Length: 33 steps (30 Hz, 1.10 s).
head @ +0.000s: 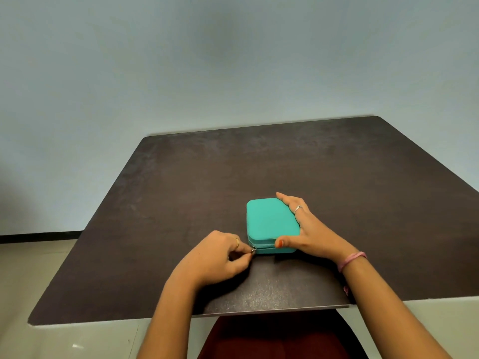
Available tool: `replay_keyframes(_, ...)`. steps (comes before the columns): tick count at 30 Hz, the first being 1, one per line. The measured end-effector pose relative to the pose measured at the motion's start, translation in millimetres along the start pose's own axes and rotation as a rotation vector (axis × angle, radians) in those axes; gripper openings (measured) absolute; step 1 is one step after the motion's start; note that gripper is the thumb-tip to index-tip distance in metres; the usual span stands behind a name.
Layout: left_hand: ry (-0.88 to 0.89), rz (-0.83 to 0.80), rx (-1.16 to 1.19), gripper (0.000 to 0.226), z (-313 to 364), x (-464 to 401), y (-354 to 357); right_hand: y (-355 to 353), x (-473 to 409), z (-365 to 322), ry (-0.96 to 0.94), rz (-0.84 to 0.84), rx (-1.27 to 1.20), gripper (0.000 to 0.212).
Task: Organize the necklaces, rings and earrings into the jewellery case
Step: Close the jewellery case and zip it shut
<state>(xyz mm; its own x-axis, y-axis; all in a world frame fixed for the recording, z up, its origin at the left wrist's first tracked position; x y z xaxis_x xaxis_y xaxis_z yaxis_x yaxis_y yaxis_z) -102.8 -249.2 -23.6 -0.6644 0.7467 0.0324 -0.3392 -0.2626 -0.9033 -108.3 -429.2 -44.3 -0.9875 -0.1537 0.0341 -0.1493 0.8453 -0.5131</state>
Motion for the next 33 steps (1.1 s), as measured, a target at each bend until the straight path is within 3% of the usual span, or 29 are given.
replay_keyframes(6, 0.037, -0.004, -0.138, 0.031, 28, -11, 21, 1, 3, 0, -0.031, 0.047, -0.022, 0.121)
replay_keyframes(10, -0.012, 0.06, 0.155, 0.026, 27, -1, 14, -2, 18, 0, -0.028, 0.194, -0.144, 0.097)
replay_keyframes(14, -0.216, 0.602, 0.558, 0.025, -1, 9, -12, 4, 51, 4, -0.015, 0.516, -0.33, 0.074)
replay_keyframes(16, -0.348, 0.747, 0.743, 0.011, -15, 7, -12, 10, 69, 2, 0.003, 0.676, -0.258, 0.054)
replay_keyframes(17, -0.391, 0.735, 0.856, 0.005, -16, 1, -8, 14, 77, -1, -0.006, 0.732, -0.189, 0.045)
replay_keyframes(21, -0.42, 0.603, 1.219, 0.043, -5, -26, 20, 37, 83, -9, -0.081, 0.719, 0.064, 0.028)
replay_keyframes(26, -0.441, 0.556, 1.168, 0.053, -4, -29, 29, 45, 77, -16, -0.039, 0.762, 0.41, 0.02)
replay_keyframes(33, -0.437, 0.558, 1.099, 0.057, -7, -25, 28, 44, 74, -22, 0.044, 0.724, 0.397, 0.017)
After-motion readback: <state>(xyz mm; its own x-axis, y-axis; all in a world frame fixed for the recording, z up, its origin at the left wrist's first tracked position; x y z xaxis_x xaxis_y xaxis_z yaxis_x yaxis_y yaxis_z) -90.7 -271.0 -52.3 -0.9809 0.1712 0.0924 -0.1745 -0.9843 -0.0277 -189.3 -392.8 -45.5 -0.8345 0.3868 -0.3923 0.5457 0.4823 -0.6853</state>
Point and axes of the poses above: each hand's wrist, its own x-axis away from the middle knuckle, its own y-axis out of the palm, z = x × y, the point moved 6 cm from there along -x, towards the middle knuckle, and after that the axes turned 4 degrees about -x, right-handed, at the moved point
